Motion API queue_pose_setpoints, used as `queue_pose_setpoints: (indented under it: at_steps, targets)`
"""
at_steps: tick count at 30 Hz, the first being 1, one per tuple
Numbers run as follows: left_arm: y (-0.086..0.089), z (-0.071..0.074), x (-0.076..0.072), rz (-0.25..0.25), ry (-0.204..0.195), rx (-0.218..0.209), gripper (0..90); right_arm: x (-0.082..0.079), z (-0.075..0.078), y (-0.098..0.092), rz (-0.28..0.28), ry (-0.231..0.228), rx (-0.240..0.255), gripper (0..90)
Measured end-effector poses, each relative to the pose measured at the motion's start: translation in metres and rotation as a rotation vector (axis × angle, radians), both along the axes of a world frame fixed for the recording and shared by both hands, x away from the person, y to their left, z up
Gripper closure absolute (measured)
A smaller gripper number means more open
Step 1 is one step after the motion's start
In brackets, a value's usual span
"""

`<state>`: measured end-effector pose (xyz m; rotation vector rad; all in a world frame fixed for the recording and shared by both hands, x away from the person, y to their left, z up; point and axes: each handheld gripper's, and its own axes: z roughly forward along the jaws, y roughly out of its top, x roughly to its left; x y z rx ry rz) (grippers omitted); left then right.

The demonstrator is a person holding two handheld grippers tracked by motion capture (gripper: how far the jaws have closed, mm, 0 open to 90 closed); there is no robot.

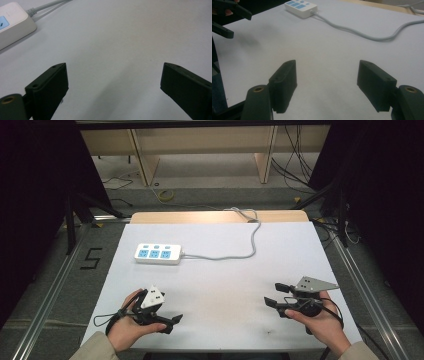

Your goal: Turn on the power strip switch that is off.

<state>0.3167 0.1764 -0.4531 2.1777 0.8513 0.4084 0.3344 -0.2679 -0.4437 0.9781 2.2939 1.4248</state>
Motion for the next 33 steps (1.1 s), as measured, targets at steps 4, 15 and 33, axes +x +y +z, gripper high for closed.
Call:
queue_pose_setpoints:
  at_steps: [4,15,33]
  targets:
    - [-0.001,0.0,0.002,0.022,0.0,0.015,14.3,0.0,0.0,-0.001,0.0,-0.002,0.002,32.3]
    - [0.001,0.005,0.008,0.084,0.031,0.027,66.8,-0.001,0.001,0.001,0.003,-0.004,-0.008,32.2]
    - [0.001,0.011,0.018,0.094,0.028,0.044,89.9,-0.002,0.001,0.002,0.002,-0.005,-0.007,32.1]
